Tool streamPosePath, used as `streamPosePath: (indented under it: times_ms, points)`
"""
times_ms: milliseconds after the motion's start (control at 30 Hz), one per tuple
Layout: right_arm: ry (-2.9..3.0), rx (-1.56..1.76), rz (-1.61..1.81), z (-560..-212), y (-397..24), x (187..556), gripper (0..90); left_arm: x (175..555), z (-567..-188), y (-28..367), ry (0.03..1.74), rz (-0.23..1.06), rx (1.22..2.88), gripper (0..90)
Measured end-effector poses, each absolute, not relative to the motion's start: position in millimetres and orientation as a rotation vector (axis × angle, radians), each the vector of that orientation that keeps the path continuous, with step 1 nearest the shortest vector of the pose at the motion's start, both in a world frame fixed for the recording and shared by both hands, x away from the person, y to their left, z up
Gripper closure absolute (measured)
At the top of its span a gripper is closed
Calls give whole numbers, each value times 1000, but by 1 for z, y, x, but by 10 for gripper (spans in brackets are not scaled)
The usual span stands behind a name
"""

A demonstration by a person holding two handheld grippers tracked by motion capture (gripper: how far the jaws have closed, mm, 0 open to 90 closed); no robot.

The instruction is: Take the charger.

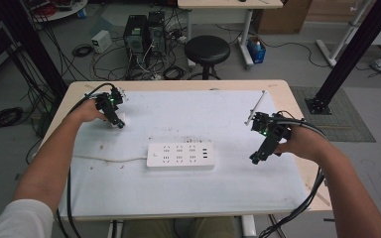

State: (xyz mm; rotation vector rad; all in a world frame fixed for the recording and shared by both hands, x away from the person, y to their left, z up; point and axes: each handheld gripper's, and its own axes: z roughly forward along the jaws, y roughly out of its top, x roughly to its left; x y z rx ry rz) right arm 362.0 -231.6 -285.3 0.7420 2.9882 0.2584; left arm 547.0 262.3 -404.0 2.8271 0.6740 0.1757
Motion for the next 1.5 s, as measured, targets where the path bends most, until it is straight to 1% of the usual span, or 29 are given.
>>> streamPosePath:
  times_ms: [100,133,200,267,500,533,700,900,1100,1167,1200,1267,1300,1333,1400,1500]
  points:
    - [2993,729,255,-286,-231,363,8,548,-406,263,673,179,2836,161]
    - [2993,734,253,-286,-230,363,8,548,-407,264,666,177,2837,196]
    - [2997,736,255,-286,-231,363,8,548,-407,264,660,171,2843,228]
    - [2995,746,262,-286,-231,363,8,548,-407,264,657,165,2851,279]
    - [2997,737,259,-286,-232,364,8,548,-410,262,638,135,2851,326]
    - [2997,745,259,-286,-232,364,8,547,-411,262,646,136,2852,357]
    - [2999,754,278,-286,-233,363,8,546,-410,263,642,145,2858,421]
    - [2995,743,287,-288,-234,364,8,541,-407,264,626,163,2864,424]
    - [2975,742,314,-288,-233,364,8,528,-382,265,667,226,2804,423]
    - [2970,745,316,-288,-232,364,8,520,-373,262,688,233,2771,423]
    - [2963,745,322,-288,-232,364,8,512,-362,258,736,239,2752,423]
    - [2954,753,333,-287,-231,363,8,507,-357,256,735,252,2751,424]
    - [2947,749,330,-287,-231,363,8,495,-347,252,736,271,2737,423]
    - [2947,749,330,-287,-231,363,8,495,-347,252,736,271,2737,423]
    - [2915,756,333,-286,-230,361,8,481,-339,246,754,283,2714,423]
    - [2904,753,360,-285,-230,361,8,461,-329,237,736,280,2712,423]
